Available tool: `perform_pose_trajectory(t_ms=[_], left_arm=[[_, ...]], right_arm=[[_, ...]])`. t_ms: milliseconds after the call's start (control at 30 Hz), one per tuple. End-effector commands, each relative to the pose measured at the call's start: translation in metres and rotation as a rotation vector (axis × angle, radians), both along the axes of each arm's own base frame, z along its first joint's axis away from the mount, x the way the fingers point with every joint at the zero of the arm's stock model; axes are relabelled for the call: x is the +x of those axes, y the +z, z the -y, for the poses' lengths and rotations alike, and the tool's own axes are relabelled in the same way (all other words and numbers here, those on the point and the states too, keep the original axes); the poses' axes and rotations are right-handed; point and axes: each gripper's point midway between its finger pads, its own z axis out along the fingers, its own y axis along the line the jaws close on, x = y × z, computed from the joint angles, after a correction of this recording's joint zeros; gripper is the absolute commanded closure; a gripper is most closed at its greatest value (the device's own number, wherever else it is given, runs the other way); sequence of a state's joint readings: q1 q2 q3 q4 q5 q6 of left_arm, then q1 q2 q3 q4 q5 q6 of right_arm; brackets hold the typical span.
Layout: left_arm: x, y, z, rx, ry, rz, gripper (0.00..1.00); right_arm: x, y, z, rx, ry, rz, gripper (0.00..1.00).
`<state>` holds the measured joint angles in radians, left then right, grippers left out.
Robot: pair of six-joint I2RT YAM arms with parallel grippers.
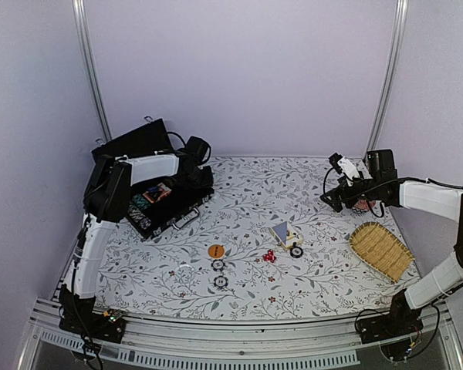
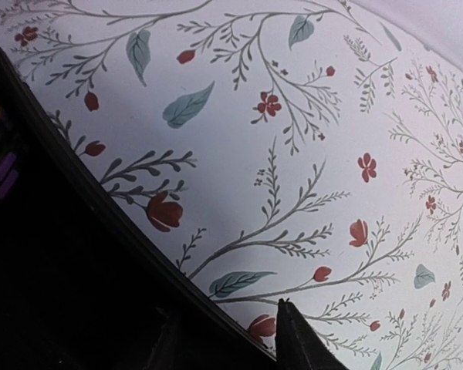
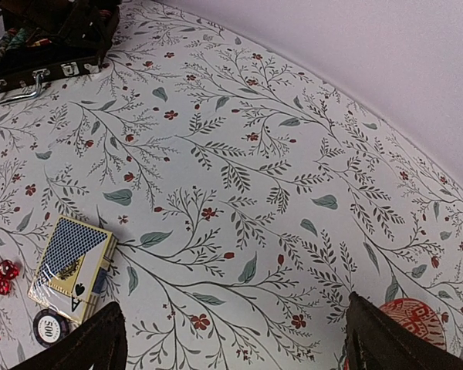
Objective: Pack up texas hold em set
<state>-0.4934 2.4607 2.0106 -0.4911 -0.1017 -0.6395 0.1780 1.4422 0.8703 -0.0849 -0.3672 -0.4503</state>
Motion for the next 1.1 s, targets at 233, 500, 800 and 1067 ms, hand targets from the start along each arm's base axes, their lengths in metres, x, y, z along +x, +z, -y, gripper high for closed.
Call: perform_pose_trajectory(t_ms=[233, 500, 800, 1067], left_arm=[[-0.063, -0.025, 0.122, -0.112, -0.346, -0.04, 0.65], [-0.11, -0.025, 0.152, -0.085, -0.454, -0.07, 0.65], [-0.164, -0.016, 0.184, -0.092, -0.564, -0.089, 0.65], [-0.205, -0.008, 0.207, -0.098, -0.66, -0.082, 0.65]], right_arm=[[0.0, -0.008, -0.002, -0.019, 0.008, -0.016, 0.02], [0.0, -0.012, -0.002, -0.025, 0.013, -0.028, 0.02], [-0.001, -0.017, -0.005, -0.036, 0.022, -0.039, 0.02], [-0.001, -0.019, -0.006, -0.043, 0.025, -0.043, 0.02]])
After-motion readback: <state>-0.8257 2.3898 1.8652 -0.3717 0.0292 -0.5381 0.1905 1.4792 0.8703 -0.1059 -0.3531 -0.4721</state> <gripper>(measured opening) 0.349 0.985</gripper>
